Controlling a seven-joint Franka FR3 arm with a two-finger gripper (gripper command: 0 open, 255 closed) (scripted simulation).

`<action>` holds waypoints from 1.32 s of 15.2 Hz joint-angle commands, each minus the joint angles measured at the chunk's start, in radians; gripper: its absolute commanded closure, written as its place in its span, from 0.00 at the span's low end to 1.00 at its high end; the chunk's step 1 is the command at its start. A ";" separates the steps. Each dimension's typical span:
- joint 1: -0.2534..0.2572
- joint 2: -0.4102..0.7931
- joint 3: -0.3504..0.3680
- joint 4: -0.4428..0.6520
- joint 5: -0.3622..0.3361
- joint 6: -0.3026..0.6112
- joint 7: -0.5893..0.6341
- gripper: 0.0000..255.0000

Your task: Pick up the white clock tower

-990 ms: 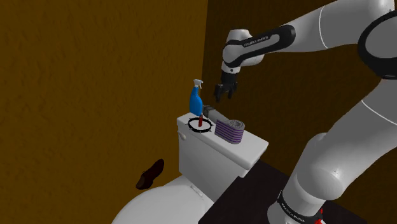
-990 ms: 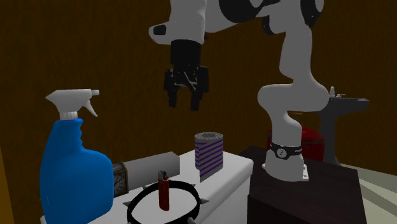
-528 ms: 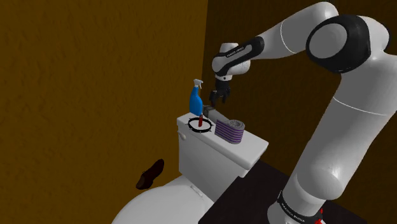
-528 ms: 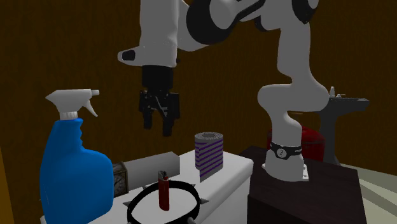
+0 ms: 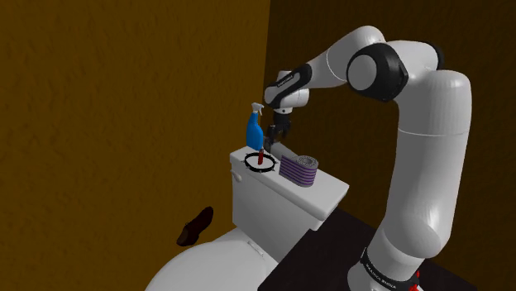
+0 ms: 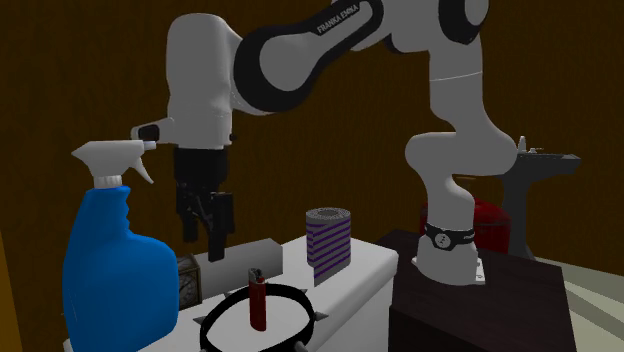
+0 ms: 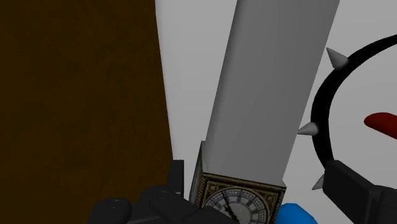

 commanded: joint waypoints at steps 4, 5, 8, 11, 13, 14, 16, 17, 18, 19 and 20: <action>-0.008 0.047 0.009 -0.014 0.023 0.057 -0.016 0.00; -0.009 0.055 0.011 -0.017 0.027 0.068 -0.019 0.00; -0.012 0.067 0.014 -0.023 0.033 0.085 -0.023 0.00; -0.012 0.068 0.013 -0.022 0.033 0.085 -0.023 1.00; -0.012 0.068 0.013 -0.022 0.033 0.085 -0.023 1.00; -0.012 0.068 0.013 -0.022 0.033 0.084 -0.023 1.00; -0.012 0.068 0.013 -0.021 0.033 0.084 -0.023 1.00; -0.012 0.068 0.013 -0.021 0.033 0.084 -0.023 1.00; -0.012 0.067 0.014 -0.023 0.033 0.085 -0.023 1.00; -0.010 0.059 0.012 -0.019 0.029 0.075 -0.020 1.00; -0.009 0.052 0.010 -0.016 0.025 0.064 -0.018 1.00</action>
